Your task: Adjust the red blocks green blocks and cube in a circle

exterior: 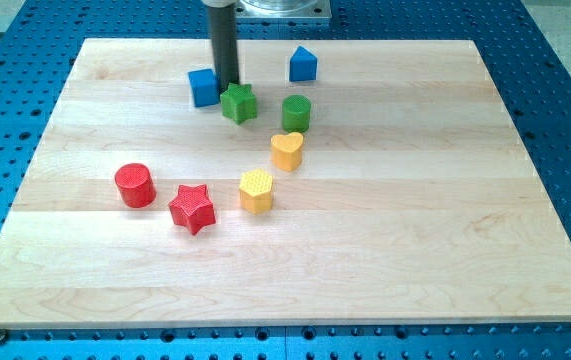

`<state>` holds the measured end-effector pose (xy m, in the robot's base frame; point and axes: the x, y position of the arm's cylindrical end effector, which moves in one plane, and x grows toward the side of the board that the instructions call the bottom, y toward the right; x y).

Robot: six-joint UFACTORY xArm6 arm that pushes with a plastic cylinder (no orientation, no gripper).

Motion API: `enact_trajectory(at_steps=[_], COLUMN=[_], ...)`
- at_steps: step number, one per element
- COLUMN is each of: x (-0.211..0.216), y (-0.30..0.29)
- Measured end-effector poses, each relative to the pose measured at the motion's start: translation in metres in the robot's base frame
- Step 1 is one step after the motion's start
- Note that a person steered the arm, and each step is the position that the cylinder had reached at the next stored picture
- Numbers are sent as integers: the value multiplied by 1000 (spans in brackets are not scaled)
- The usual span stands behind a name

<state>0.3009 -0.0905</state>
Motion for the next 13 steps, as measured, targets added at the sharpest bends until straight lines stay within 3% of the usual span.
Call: enact_trajectory(at_steps=[1,2,4,6,7,8,9,10,11,13], x=[-13,-22,14,9,18,12,7,32,38,41], y=[14,-18,-54,-78,-37,-41,-94,-106,-69,-60])
